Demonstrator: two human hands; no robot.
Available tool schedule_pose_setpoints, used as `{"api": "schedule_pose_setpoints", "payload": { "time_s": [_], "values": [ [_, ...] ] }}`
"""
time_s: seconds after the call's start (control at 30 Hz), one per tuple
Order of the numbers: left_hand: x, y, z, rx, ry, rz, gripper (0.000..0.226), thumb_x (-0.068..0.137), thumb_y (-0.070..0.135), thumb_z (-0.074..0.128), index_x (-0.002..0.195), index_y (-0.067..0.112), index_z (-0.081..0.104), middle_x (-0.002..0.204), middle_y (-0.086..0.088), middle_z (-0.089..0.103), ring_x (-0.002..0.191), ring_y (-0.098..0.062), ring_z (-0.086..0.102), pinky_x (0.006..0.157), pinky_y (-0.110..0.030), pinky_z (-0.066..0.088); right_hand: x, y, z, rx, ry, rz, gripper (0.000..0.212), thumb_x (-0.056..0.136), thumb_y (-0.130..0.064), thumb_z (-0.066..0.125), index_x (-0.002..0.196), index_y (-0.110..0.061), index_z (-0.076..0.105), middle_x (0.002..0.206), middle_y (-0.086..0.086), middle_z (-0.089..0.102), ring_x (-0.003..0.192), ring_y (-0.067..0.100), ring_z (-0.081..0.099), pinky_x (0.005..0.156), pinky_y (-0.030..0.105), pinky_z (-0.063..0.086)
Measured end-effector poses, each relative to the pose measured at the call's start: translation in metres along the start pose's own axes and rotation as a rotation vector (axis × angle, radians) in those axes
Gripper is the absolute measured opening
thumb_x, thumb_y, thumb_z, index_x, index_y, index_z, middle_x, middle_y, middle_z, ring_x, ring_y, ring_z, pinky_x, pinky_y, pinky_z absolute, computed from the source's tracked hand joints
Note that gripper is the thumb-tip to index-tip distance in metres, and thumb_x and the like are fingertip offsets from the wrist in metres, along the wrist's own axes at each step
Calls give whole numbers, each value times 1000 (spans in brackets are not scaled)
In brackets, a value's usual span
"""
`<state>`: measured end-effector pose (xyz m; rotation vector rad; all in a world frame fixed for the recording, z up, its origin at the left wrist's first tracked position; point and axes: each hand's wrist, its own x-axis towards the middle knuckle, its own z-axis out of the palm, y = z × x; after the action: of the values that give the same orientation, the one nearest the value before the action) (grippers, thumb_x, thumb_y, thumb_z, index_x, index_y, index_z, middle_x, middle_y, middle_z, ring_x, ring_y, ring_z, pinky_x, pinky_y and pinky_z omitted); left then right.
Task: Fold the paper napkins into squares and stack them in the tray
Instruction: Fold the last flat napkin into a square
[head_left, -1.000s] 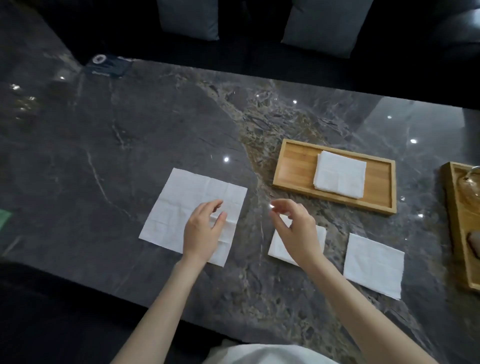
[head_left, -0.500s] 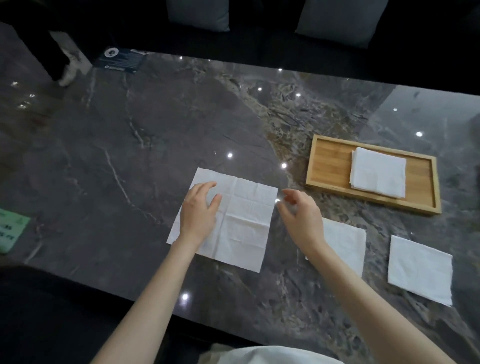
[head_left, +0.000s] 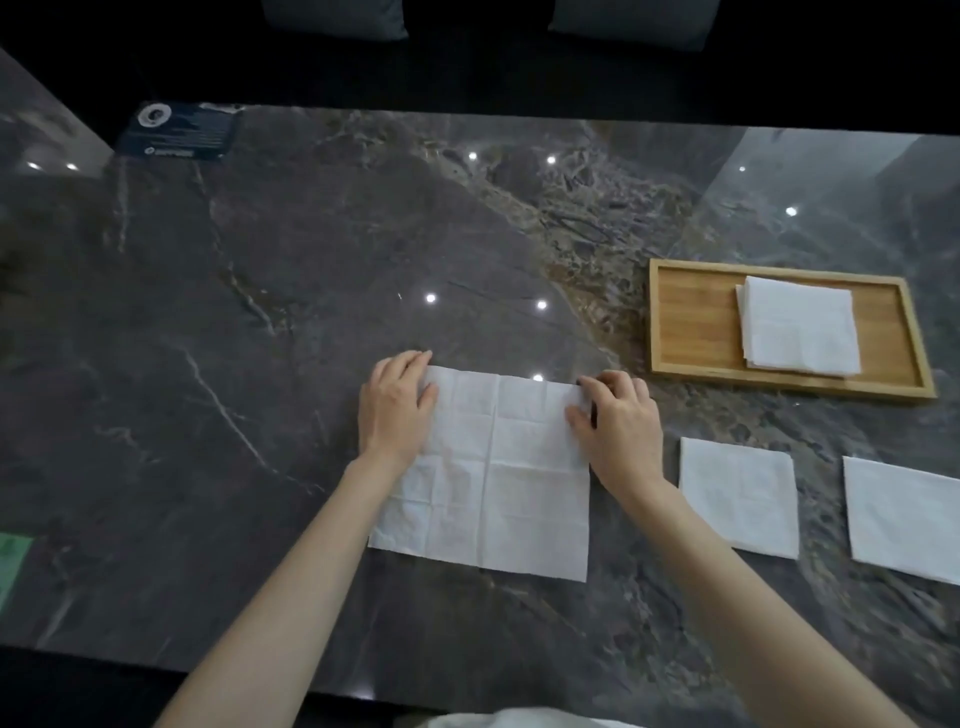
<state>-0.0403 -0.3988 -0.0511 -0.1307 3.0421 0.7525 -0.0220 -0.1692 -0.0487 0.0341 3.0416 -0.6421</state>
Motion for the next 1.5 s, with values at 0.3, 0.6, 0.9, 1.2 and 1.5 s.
{"api": "schedule_pose_setpoints", "payload": {
  "time_s": [0.3, 0.6, 0.9, 1.2, 1.5],
  "values": [
    [-1, -2, -2, -67, 27, 14, 13, 83, 11, 61, 93, 8, 68, 89, -9, 64, 90, -27, 51, 73, -31, 39, 0, -3, 1, 107, 18, 41, 11, 83, -11, 61, 90, -6, 67, 93, 10, 61, 92, 27, 51, 77, 38, 43],
    [-16, 7, -14, -195, 54, -160, 8, 79, 11, 60, 79, 7, 66, 83, -10, 68, 81, -29, 58, 72, -39, 46, -10, -12, -29, 780, -81, 349, 14, 86, -14, 61, 98, -15, 54, 82, 4, 62, 76, 16, 59, 70, 33, 50],
    [-18, 72, -34, -240, -226, 201, 73, 64, 31, 58, 134, 24, 38, 146, 2, 34, 136, -18, 21, 108, -37, 18, -16, -26, -57, 908, -96, 247, 14, 76, -12, 73, 87, -11, 66, 79, 2, 69, 73, 9, 66, 68, 20, 53],
    [-21, 102, -37, -446, -300, 205, 16, 75, 24, 69, 64, 30, 59, 62, 13, 59, 73, -11, 53, 67, -11, 35, -33, -26, -76, 984, -155, 163, 27, 72, -20, 76, 97, -17, 65, 90, 1, 69, 85, 12, 65, 78, 26, 53],
    [-23, 95, -56, -598, -181, 106, 16, 78, 18, 68, 64, 13, 63, 57, -1, 58, 57, -7, 48, 58, -24, 40, -71, 21, -60, 735, -451, 283, 38, 69, -31, 79, 102, -25, 61, 93, -7, 69, 85, 9, 65, 72, 19, 52]
  ]
}}
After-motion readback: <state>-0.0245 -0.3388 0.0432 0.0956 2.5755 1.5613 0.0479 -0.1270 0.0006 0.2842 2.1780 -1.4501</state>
